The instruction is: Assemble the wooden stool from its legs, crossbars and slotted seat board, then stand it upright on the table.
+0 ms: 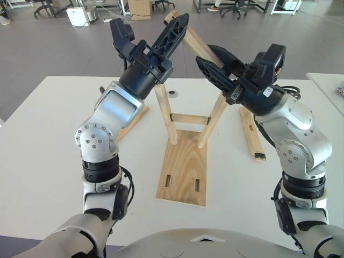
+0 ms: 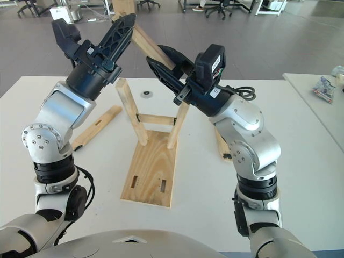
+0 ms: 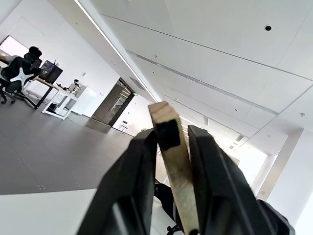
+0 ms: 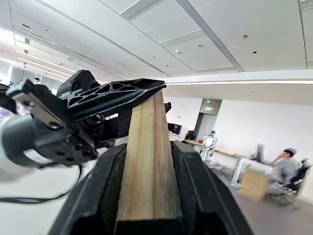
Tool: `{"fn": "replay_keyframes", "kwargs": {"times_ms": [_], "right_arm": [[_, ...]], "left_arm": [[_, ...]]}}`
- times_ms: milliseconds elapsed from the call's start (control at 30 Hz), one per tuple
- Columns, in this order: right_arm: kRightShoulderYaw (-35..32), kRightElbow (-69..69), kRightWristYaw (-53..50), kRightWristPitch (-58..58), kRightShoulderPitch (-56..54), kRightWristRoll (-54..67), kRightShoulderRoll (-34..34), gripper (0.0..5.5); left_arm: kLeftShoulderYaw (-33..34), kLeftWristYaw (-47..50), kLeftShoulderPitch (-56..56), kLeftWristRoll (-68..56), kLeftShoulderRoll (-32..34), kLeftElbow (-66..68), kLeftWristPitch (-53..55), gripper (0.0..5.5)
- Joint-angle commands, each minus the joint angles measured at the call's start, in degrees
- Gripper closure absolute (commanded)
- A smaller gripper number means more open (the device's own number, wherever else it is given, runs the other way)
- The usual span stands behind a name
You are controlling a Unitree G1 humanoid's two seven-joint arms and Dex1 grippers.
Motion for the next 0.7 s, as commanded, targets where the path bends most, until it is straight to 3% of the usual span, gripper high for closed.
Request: {"fn": "replay_keyframes", "kwargs": {"times_ms": [33, 167, 400, 567, 700], "right_arm": [[2.7, 1.8, 1.3, -13.5, -2.3, -12.5, -2.0, 4.18], [5.6, 3.6, 1.8, -20.8, -1.5, -20.3, -1.8, 4.18], [5.0, 4.8, 1.7, -21.7, -1.6, -21.0, -0.5, 4.18], [0.4, 4.6, -1.0, -14.7, -3.5, -11.9, 3.0, 3.01], [-4.4, 4.4, -5.5, -9.6, -5.3, -4.6, 5.6, 2.29]], "left_arm": [[1.8, 13.7, 3.3, -2.1, 2.0, 1.7, 1.9, 4.88], [1.3, 22.0, 5.6, -6.3, 0.6, 0.1, 0.5, 4.89], [1.3, 25.0, 3.4, -9.1, 0.0, -0.1, -2.4, 4.89], [5.4, 23.2, -3.9, -10.9, -1.3, 2.3, -8.1, 5.10], [9.1, 18.6, -8.6, -8.4, 5.2, 6.1, -7.7, 5.10]]}}
